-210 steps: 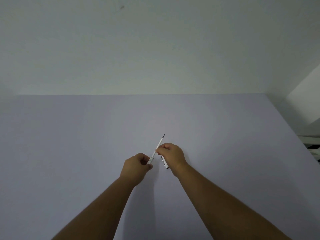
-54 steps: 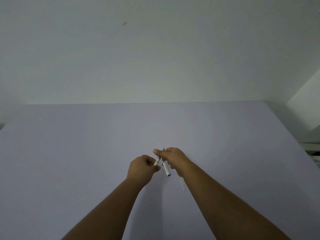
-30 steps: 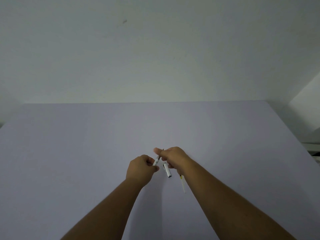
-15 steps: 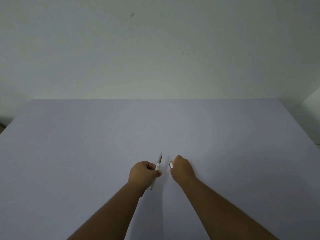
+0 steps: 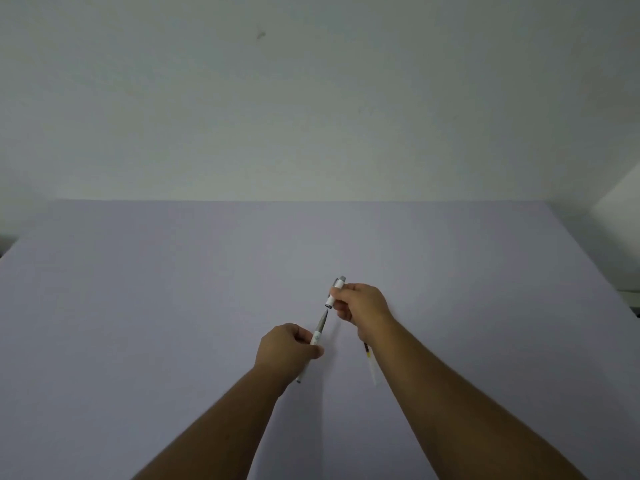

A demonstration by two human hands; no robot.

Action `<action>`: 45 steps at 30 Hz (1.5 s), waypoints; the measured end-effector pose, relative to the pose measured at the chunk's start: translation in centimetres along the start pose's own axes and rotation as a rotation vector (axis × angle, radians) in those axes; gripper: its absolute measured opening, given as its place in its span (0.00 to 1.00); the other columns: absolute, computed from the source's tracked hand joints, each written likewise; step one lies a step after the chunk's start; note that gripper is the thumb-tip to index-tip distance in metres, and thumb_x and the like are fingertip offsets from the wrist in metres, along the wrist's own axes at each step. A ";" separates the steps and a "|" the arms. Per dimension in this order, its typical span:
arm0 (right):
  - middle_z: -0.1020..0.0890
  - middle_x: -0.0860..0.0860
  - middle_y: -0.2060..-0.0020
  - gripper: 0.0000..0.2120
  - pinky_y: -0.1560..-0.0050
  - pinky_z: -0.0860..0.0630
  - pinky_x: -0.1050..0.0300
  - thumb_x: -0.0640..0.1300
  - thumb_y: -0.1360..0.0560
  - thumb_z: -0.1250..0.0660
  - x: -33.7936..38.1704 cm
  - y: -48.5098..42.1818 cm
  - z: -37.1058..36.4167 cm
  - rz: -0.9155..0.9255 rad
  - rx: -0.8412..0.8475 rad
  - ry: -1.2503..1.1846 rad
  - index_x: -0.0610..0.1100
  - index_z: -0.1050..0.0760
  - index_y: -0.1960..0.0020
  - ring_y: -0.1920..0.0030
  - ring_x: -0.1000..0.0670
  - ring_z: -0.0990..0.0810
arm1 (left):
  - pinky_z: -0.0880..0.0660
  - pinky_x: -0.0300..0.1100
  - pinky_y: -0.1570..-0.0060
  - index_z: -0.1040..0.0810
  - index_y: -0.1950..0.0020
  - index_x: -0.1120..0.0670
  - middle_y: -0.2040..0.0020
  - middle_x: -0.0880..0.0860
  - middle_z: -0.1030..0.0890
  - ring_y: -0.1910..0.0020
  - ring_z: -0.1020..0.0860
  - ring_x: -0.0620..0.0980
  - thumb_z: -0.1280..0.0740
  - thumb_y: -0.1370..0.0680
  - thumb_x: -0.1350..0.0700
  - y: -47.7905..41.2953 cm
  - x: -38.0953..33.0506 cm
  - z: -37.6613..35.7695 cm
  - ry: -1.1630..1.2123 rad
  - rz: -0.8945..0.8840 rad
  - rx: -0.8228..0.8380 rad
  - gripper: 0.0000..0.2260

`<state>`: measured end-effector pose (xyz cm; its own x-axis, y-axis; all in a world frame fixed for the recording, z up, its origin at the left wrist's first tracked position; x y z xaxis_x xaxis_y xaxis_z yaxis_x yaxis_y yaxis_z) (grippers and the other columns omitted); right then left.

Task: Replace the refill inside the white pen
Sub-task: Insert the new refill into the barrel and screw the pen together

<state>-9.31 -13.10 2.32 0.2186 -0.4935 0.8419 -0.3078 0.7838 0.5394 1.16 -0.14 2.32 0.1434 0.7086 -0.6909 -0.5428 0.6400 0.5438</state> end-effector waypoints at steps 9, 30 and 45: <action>0.18 0.45 0.66 0.02 0.64 0.22 0.61 0.37 0.30 0.28 -1.4 0.9 -1.0 -0.057 0.157 0.074 0.40 0.19 0.61 0.68 0.51 0.22 | 0.27 0.39 0.69 0.22 0.63 0.51 0.65 0.51 0.20 0.66 0.23 0.48 0.24 0.32 0.56 -0.6 -0.5 -0.2 0.039 -0.027 -0.006 0.07; 0.19 0.42 0.55 0.07 0.64 0.30 0.59 0.41 0.28 0.37 -5.6 -0.4 4.4 0.002 -0.158 1.030 0.39 0.26 0.53 0.55 0.42 0.19 | 0.33 0.34 0.73 0.22 0.63 0.48 0.64 0.46 0.21 0.66 0.25 0.41 0.24 0.33 0.52 -3.2 3.5 -4.1 0.005 0.057 -0.067 0.08; 0.25 0.46 0.64 0.06 0.71 0.37 0.61 0.42 0.26 0.38 -6.3 -0.7 1.4 0.049 -0.144 0.976 0.42 0.31 0.61 0.65 0.45 0.27 | 0.35 0.31 0.78 0.23 0.60 0.52 0.65 0.48 0.22 0.69 0.25 0.43 0.24 0.32 0.50 -3.6 3.8 -5.6 -0.025 0.079 -0.126 0.11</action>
<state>-11.80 -11.08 -3.32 0.8965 0.0176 0.4427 -0.2354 0.8655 0.4422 -1.00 -1.47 -4.95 0.1155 0.7635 -0.6354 -0.6525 0.5406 0.5310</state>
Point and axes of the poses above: each hand's wrist, its own y-axis away from the middle knuckle, its own z-axis out of the back of the hand, x = y × z, the point moved 4 cm from there along -y, towards the middle knuckle
